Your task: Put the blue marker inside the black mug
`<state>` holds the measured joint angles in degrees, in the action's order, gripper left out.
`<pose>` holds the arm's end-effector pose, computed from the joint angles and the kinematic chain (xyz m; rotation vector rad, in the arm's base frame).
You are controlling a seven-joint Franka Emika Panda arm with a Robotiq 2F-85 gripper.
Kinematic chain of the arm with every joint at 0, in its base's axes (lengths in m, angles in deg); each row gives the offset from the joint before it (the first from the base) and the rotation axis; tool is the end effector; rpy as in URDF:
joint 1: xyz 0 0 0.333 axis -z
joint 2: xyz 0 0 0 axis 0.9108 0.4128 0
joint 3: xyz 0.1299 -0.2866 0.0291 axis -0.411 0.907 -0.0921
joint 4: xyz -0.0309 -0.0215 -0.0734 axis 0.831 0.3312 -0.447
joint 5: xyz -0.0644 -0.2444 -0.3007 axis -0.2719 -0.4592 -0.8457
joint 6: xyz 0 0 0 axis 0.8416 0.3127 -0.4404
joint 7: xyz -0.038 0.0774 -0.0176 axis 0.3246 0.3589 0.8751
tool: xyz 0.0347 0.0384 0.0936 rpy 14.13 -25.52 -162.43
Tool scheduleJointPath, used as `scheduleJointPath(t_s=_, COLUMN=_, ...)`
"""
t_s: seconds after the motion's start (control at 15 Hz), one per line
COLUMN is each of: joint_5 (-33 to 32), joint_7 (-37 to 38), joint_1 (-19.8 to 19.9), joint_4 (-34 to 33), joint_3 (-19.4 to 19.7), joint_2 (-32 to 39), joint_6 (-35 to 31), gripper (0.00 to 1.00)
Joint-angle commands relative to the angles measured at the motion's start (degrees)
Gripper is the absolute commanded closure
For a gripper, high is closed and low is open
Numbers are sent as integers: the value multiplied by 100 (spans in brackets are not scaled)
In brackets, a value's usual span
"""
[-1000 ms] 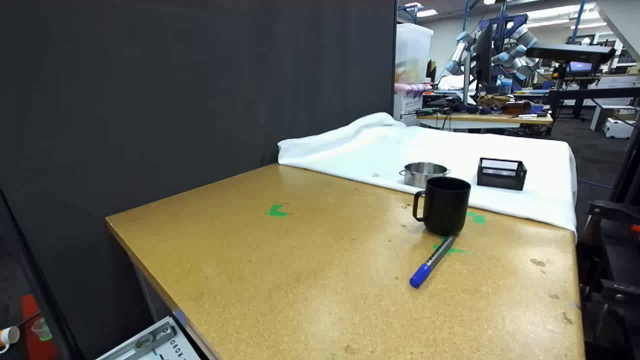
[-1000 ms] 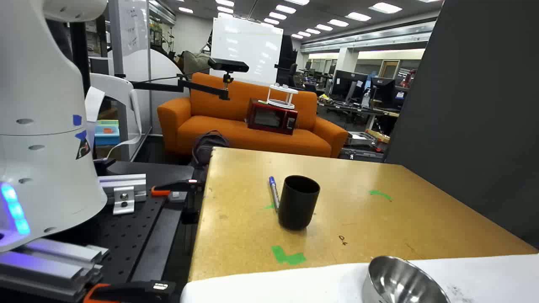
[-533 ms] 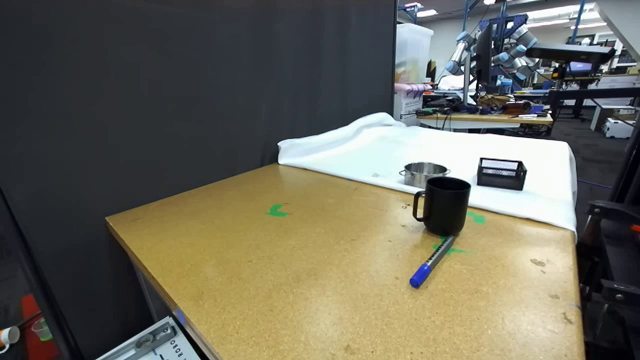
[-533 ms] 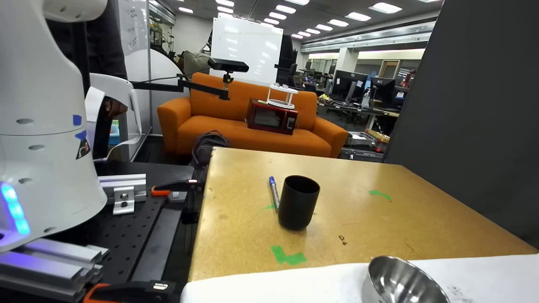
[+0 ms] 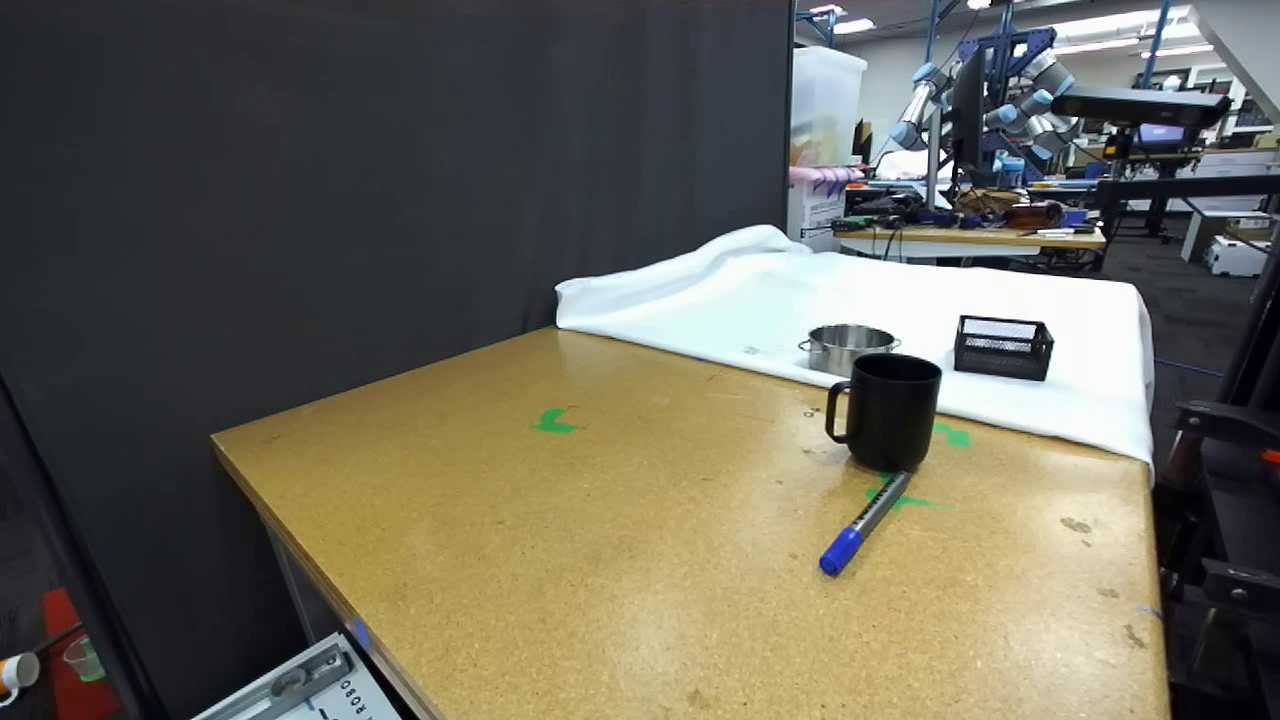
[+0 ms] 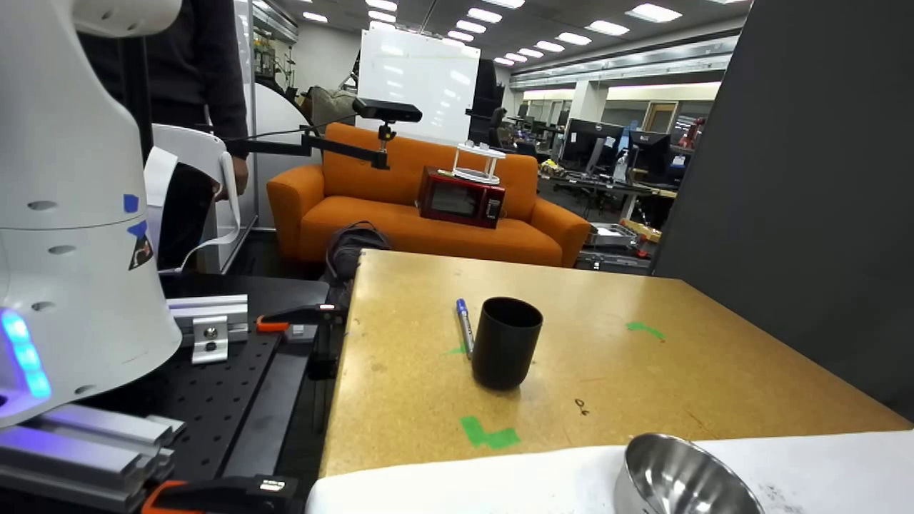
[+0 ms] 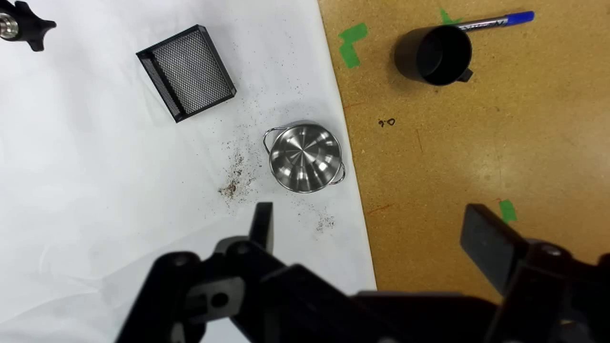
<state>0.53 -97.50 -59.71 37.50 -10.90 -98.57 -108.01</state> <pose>0.4510 -0.1883 0.5602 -3.0345 0.3056 -0.0461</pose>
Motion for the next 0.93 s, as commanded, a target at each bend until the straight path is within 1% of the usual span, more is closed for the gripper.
scheduleJointPath(t_s=0.0, joint_5=33, joint_7=-30, joint_1=139, joint_4=-18, joint_3=-119, joint_2=17, joint_6=17, gripper=0)
scheduleJointPath(t_s=0.13, joint_5=49, joint_7=118, joint_1=128, joint_4=4, joint_3=-167, joint_2=38, joint_6=-19, gripper=0)
scheduleJointPath(t_s=0.27, joint_5=67, joint_7=593, joint_1=69, joint_4=213, joint_3=-354, joint_2=78, joint_6=-252, gripper=0)
scheduleJointPath(t_s=0.4, joint_5=103, joint_7=1240, joint_1=26, joint_4=450, joint_3=-592, joint_2=199, joint_6=-521, gripper=0)
scheduleJointPath(t_s=0.6, joint_5=197, joint_7=2403, joint_1=-23, joint_4=800, joint_3=-903, joint_2=560, joint_6=-993, gripper=0)
scheduleJointPath(t_s=0.73, joint_5=375, joint_7=2928, joint_1=-57, joint_4=1037, joint_3=-999, joint_2=773, joint_6=-1195, gripper=0)
scheduleJointPath(t_s=0.87, joint_5=741, joint_7=3344, joint_1=-88, joint_4=1282, joint_3=-1044, joint_2=945, joint_6=-1313, gripper=0)
